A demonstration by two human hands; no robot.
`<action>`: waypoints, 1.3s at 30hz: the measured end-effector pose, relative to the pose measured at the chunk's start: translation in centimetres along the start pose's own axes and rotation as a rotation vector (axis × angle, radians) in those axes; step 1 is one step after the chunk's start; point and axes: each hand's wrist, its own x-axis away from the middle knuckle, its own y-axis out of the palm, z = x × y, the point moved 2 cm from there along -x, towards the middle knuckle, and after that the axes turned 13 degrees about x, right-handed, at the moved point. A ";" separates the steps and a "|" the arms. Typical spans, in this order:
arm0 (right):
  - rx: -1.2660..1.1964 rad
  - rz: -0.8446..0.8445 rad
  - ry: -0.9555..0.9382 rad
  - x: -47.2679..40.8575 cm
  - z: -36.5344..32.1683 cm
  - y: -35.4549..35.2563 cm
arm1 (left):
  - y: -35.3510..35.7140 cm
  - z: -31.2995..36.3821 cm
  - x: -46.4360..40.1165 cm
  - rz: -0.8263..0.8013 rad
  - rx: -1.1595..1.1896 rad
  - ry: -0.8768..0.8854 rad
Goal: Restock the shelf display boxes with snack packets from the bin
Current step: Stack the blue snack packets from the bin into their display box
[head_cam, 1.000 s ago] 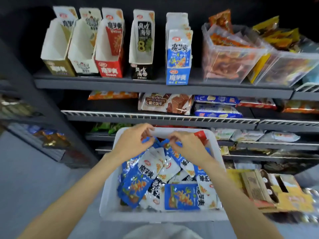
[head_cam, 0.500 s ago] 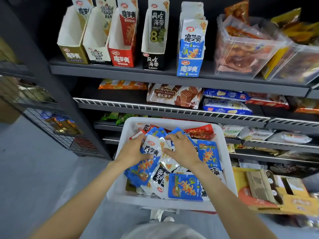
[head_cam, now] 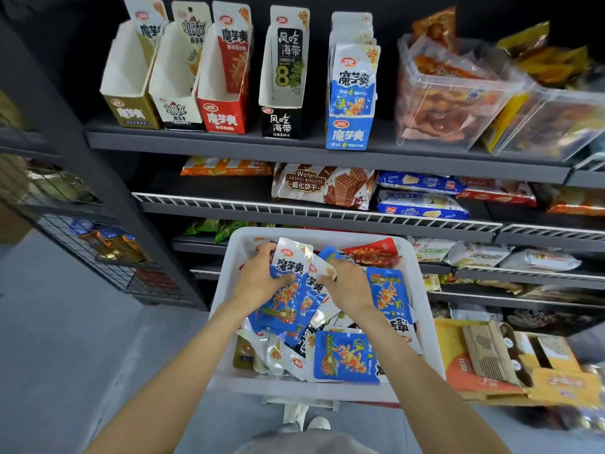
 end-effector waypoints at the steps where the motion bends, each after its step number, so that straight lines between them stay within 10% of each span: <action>1: 0.025 0.044 -0.012 0.1 0.2 -0.5 | -0.1 0.0 0.0 -0.005 0.002 0.010; 5: 0.194 0.244 -0.050 0.2 1.2 -3.3 | -0.9 1.0 -0.2 0.008 0.069 0.097; 15: -0.824 0.478 -0.126 -1.3 1.7 -18.0 | -7.6 14.2 -3.6 0.089 0.385 0.450; 23: -0.878 0.862 -0.169 -3.1 2.4 -26.1 | -8.2 25.9 -10.0 0.297 0.449 0.722; 33: -0.953 0.834 -0.208 -7.4 0.5 -29.1 | -5.5 25.8 -15.9 0.196 0.690 0.624; 39: -0.872 0.790 -0.226 -9.7 -0.2 -28.5 | -6.5 23.8 -17.3 0.257 0.302 0.651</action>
